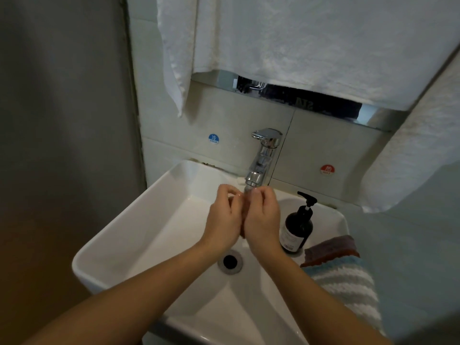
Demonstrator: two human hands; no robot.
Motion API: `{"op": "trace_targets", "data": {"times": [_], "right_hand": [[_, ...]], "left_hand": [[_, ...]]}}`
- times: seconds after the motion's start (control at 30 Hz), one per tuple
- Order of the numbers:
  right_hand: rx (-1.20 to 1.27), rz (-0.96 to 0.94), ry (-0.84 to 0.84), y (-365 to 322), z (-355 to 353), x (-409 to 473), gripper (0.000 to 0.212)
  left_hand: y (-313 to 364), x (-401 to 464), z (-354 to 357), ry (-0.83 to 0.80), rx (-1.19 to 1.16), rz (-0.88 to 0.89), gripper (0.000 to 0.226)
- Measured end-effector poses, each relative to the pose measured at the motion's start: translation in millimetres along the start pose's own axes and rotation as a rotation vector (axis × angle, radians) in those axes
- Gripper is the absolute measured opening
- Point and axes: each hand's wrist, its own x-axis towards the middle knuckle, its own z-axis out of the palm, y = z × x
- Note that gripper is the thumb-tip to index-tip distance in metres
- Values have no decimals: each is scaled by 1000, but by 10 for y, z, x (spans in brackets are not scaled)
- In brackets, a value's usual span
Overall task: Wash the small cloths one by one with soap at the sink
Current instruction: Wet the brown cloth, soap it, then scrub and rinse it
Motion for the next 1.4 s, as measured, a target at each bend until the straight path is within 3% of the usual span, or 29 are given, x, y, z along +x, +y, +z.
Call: {"op": "trace_targets", "data": {"times": [0.07, 0.1, 0.17, 0.23, 0.33, 0.4, 0.47, 0.57, 0.63, 0.73, 0.8, 0.87, 0.93, 1.03, 1.1, 1.2, 1.3, 1.37, 1.4], "right_hand": [[-15, 147, 103, 74, -23, 157, 23], [-51, 239, 69, 121, -19, 175, 25], [-197, 291, -129, 220, 33, 51, 32], [-125, 206, -198, 213, 73, -98, 31], [24, 74, -11, 161, 0, -74, 28], [56, 168, 143, 210, -29, 36, 25], [-38, 247, 67, 233, 10, -32, 25], [-84, 142, -89, 166, 70, -221, 26], [-54, 62, 7, 102, 29, -167, 25], [83, 252, 213, 181, -9, 50, 23], [1, 303, 104, 223, 67, -25, 23], [-1, 204, -32, 176, 104, -140, 25], [65, 131, -10, 78, 58, -95, 27], [71, 273, 190, 115, -34, 154, 24], [-26, 390, 69, 170, -12, 106, 25], [-4, 337, -142, 122, 35, -136, 28], [135, 191, -4, 27, -34, -65, 28], [83, 219, 110, 106, -56, 65, 27], [18, 269, 87, 157, -51, 79, 27]], "left_hand": [[19, -63, 73, -83, -5, 22, 19], [15, -45, 82, -73, 10, 24, 23], [-8, 73, 37, 75, 61, 8, 33], [0, 141, -24, 200, 88, -24, 40], [37, 6, 14, 26, 57, 6, 42], [37, -84, 63, -99, 64, 50, 40], [15, -16, 40, -28, 129, 47, 37], [-17, 115, -36, 130, 200, 16, 35], [-29, 67, -28, 42, 259, 59, 32], [-8, -66, 48, -143, 251, 61, 25], [-16, 11, 18, -46, 228, 20, 26], [-54, 107, -34, 104, 223, -12, 29], [-75, 103, -36, 42, 240, -27, 32], [-45, -76, 85, -141, 117, 5, 32], [-18, -35, 95, -39, 74, 2, 34], [-81, 139, 27, 169, 157, -68, 40], [-115, 101, 63, -8, 138, -90, 44], [-94, -10, 125, -96, 36, -42, 43], [-82, -16, 126, -81, 36, -13, 43]]}}
